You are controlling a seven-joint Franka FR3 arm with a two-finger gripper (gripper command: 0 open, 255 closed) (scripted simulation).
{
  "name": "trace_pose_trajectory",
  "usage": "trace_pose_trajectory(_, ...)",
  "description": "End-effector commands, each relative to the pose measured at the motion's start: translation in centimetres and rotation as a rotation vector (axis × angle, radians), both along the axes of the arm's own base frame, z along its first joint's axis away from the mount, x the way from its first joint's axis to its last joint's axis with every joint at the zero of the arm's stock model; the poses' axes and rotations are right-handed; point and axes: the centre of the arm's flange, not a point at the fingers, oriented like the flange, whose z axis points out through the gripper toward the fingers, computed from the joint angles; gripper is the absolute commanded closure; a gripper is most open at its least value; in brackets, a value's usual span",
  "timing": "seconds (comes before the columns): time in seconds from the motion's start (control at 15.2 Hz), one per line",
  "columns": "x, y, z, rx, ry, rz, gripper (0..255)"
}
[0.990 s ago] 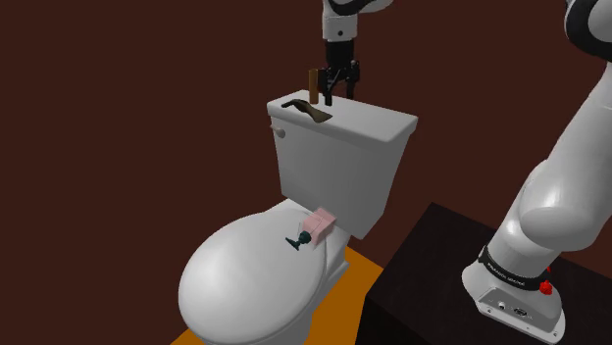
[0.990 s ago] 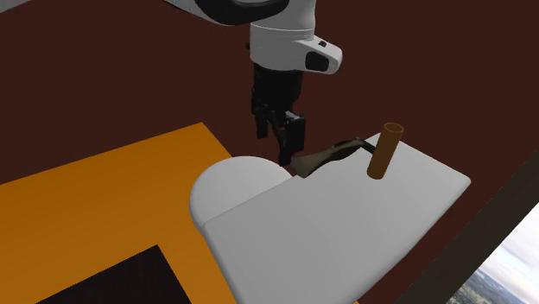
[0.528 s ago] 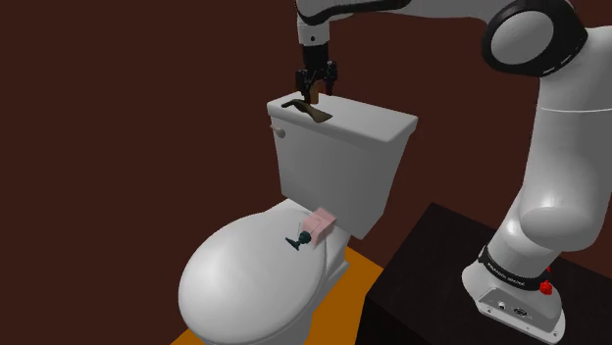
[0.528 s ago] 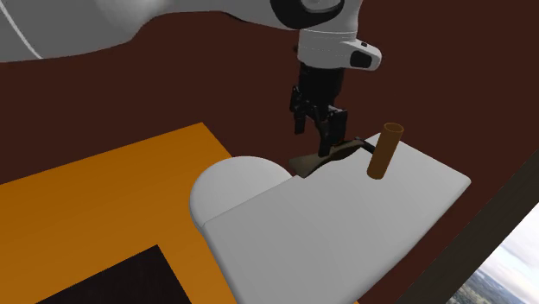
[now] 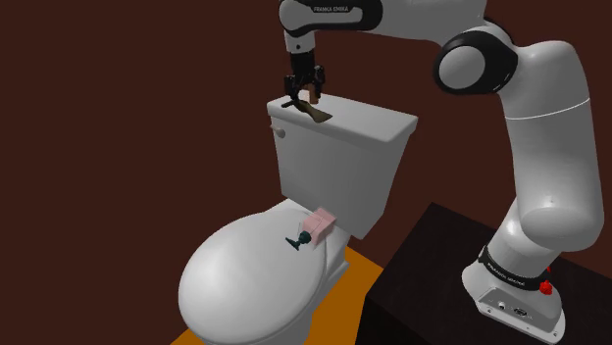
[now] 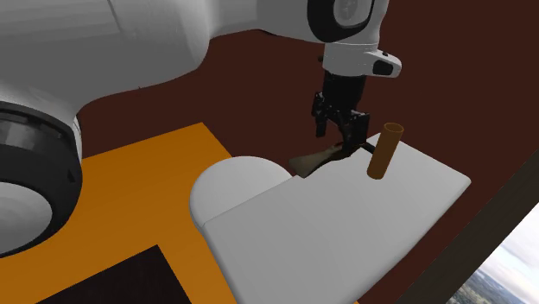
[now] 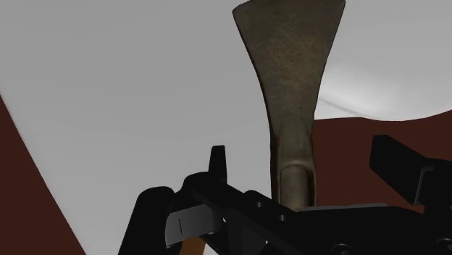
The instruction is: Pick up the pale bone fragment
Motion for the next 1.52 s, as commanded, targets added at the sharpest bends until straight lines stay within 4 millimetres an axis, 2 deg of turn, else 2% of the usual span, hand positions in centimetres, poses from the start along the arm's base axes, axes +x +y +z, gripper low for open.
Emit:
trace_pose_trajectory(0.0,0.0,0.0,-1.0,0.0,-0.001,0.0,0)
trace_pose_trajectory(0.13,0.0,0.0,-2.4,0.0,-0.001,0.0,0)
trace_pose_trajectory(0.26,0.0,0.0,-2.4,0.0,-0.001,0.0,0)
trace_pose_trajectory(0.33,0.1,0.0,-2.4,0.0,-0.001,0.0,255)
trace_pose_trajectory(0.92,0.0,0.0,-2.4,0.0,-0.001,0.0,255)
trace_pose_trajectory(1.45,0.0,0.0,1.9,0.0,-0.001,0.0,255)
